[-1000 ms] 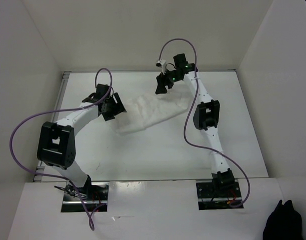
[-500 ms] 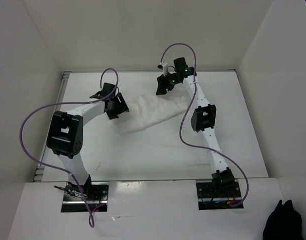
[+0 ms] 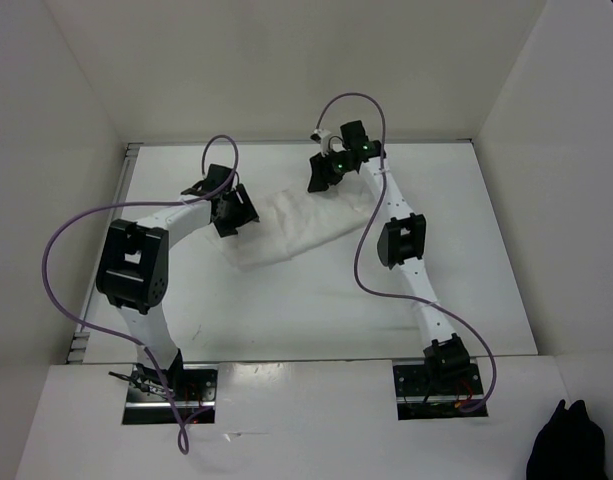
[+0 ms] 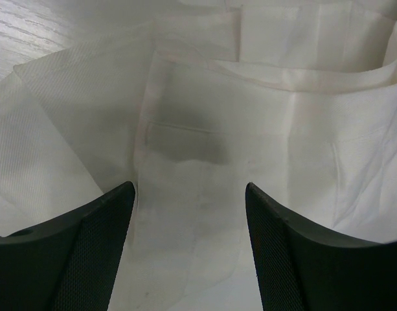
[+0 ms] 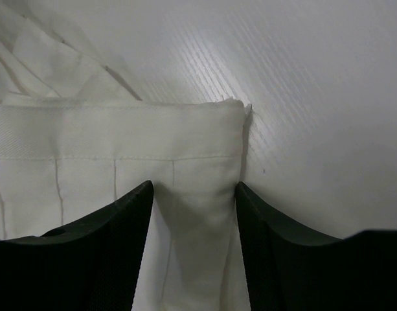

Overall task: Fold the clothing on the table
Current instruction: Fold the skirt

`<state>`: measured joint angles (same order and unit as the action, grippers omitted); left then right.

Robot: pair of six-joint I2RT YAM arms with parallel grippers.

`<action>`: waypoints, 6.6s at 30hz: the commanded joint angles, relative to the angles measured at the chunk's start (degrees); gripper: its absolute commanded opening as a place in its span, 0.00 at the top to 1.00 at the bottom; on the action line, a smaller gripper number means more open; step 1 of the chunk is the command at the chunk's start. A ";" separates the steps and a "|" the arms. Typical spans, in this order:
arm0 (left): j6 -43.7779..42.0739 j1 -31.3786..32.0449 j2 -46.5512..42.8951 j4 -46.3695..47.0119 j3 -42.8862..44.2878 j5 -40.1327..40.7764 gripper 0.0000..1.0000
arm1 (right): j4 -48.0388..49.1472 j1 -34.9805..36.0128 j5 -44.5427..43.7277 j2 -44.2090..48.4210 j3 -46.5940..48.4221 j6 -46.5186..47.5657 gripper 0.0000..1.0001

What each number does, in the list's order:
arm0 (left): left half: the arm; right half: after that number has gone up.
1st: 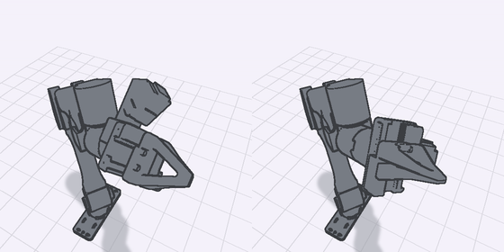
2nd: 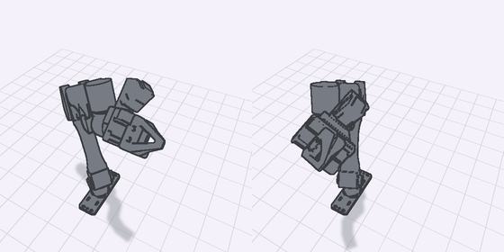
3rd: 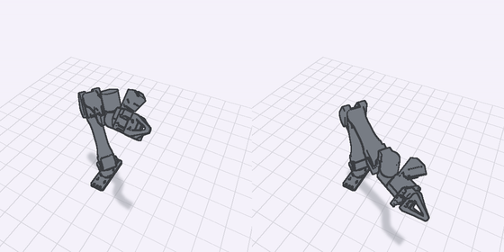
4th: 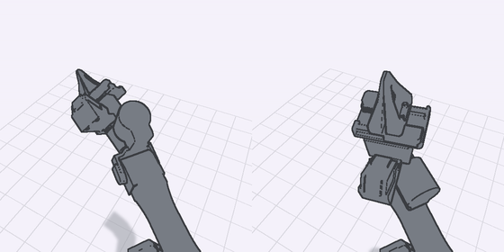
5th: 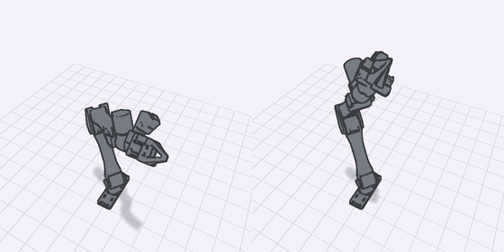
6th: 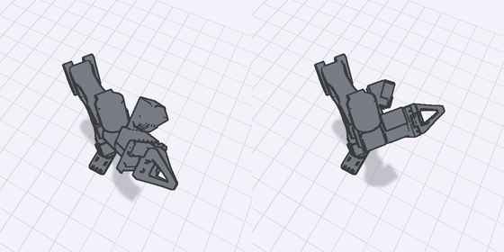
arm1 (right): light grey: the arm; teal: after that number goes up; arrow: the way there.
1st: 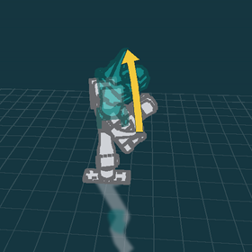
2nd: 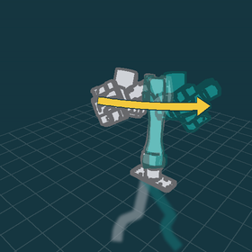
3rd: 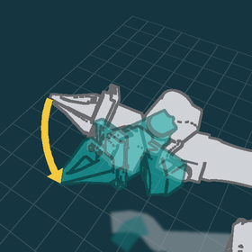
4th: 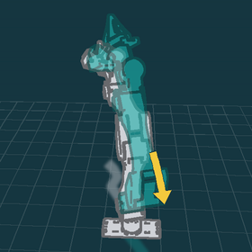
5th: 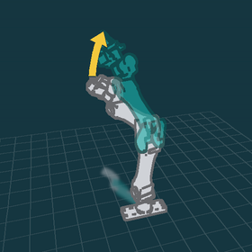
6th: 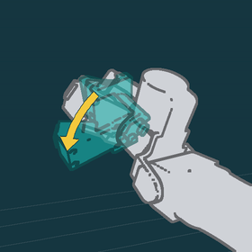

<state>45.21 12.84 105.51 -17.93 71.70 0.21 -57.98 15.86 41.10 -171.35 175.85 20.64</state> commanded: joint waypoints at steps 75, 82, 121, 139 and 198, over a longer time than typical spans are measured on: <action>-0.30 2.54 27.02 6.06 34.74 -9.35 0.69 | -3.28 -8.12 -9.20 6.38 3.62 -14.14 1.00; -1.61 2.54 25.19 4.93 31.76 -8.74 1.00 | -4.51 -8.64 -9.81 7.07 3.62 -13.53 1.00; -15.06 12.56 -41.35 -21.62 -10.79 -14.53 1.00 | 22.02 -11.46 -17.28 109.56 -117.66 -21.35 1.00; -16.21 12.56 -26.33 -13.88 0.54 -14.19 0.95 | 25.10 -13.13 -14.98 112.45 -119.61 -22.31 1.00; -14.10 13.09 -16.92 -9.66 0.54 -13.74 0.95 | 27.39 -0.66 -14.55 53.67 -89.63 -14.76 0.35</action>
<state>30.39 25.71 87.79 -28.88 71.20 -13.61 -32.73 14.59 27.90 -116.53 82.94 6.39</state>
